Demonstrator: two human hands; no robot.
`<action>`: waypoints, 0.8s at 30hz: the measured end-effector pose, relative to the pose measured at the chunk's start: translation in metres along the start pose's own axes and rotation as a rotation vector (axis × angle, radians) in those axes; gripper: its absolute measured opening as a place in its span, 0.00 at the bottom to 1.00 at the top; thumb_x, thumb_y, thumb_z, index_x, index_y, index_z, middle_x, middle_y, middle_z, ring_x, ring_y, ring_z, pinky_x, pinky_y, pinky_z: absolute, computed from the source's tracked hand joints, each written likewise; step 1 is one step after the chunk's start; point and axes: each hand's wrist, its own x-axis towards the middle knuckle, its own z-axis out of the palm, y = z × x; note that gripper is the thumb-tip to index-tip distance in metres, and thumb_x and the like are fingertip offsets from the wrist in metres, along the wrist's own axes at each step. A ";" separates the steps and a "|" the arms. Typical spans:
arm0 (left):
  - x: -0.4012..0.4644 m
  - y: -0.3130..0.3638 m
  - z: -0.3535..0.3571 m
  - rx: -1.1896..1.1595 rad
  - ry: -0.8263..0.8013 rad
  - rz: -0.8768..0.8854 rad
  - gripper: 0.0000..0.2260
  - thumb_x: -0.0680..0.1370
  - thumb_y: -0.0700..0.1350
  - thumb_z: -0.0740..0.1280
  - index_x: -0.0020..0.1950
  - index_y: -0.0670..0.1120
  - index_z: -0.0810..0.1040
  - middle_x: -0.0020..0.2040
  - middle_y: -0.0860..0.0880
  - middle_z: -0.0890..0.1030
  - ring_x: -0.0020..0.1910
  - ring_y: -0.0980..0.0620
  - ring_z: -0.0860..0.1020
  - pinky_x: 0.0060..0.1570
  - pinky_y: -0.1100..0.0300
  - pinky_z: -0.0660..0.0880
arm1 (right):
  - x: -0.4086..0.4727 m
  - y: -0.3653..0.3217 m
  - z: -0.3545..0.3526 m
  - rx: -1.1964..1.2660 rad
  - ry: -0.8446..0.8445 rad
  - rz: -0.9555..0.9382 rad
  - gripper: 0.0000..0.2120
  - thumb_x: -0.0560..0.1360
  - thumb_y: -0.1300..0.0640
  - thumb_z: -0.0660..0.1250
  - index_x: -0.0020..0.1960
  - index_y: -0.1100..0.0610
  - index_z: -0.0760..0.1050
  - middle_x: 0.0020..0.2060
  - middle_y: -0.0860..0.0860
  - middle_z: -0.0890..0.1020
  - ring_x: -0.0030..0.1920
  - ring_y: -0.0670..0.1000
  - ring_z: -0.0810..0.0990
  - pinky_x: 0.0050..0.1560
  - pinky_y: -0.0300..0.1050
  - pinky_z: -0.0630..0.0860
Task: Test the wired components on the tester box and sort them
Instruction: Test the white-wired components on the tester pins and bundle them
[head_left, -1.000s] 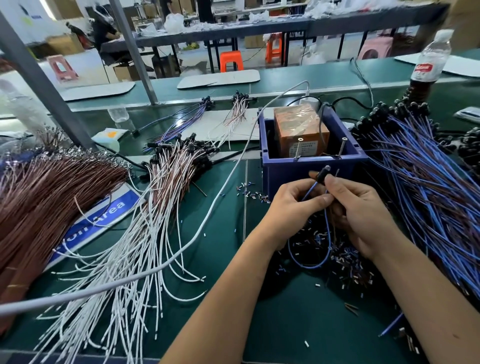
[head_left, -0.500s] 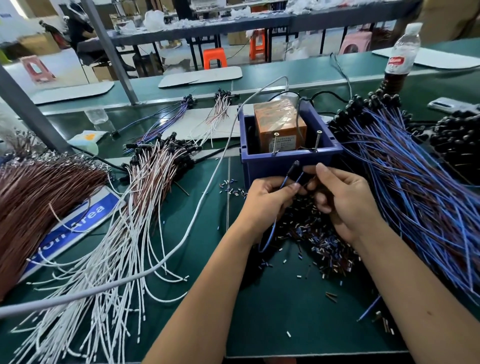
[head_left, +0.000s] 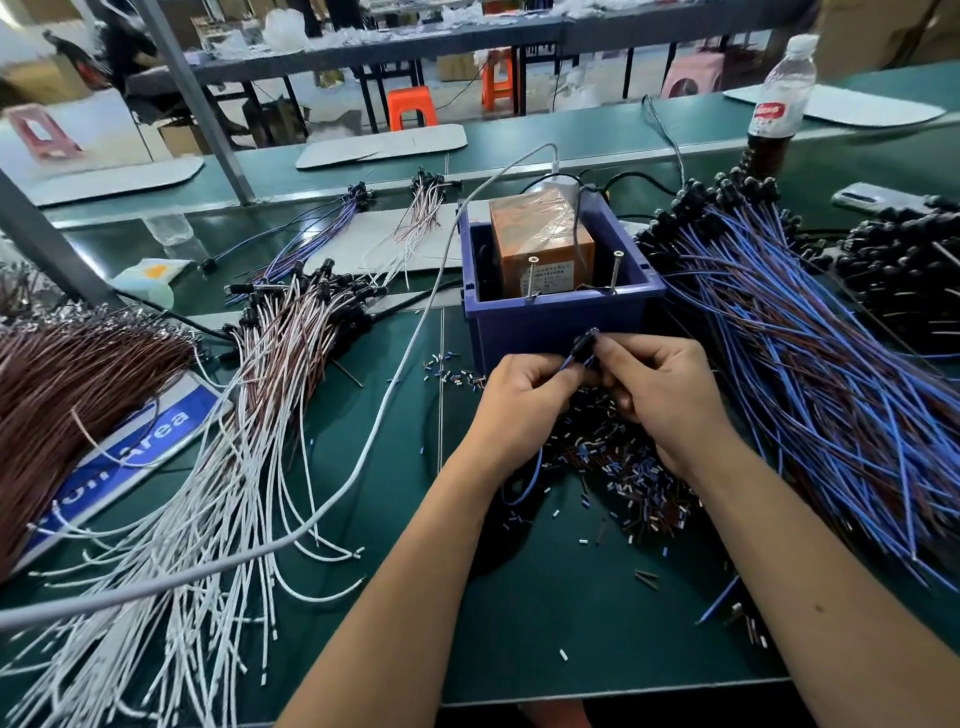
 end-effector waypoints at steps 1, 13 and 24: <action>0.000 -0.001 0.000 0.008 0.008 0.006 0.15 0.78 0.52 0.64 0.47 0.45 0.88 0.24 0.56 0.63 0.24 0.56 0.59 0.27 0.60 0.57 | 0.000 0.000 0.000 -0.011 -0.003 -0.006 0.10 0.81 0.57 0.71 0.45 0.47 0.89 0.27 0.47 0.77 0.24 0.44 0.67 0.23 0.34 0.63; 0.001 0.001 -0.004 0.017 0.056 0.047 0.14 0.82 0.47 0.65 0.43 0.43 0.86 0.27 0.54 0.69 0.27 0.56 0.65 0.31 0.60 0.63 | 0.000 0.003 -0.003 -0.167 -0.072 -0.146 0.09 0.80 0.58 0.73 0.45 0.48 0.89 0.29 0.44 0.82 0.26 0.41 0.73 0.28 0.31 0.68; 0.001 0.007 -0.007 -0.078 0.064 0.033 0.10 0.78 0.44 0.71 0.38 0.41 0.83 0.26 0.52 0.74 0.27 0.57 0.70 0.31 0.66 0.67 | -0.001 -0.004 -0.003 -0.106 0.020 -0.214 0.11 0.79 0.59 0.74 0.40 0.47 0.88 0.26 0.45 0.81 0.24 0.40 0.72 0.27 0.32 0.69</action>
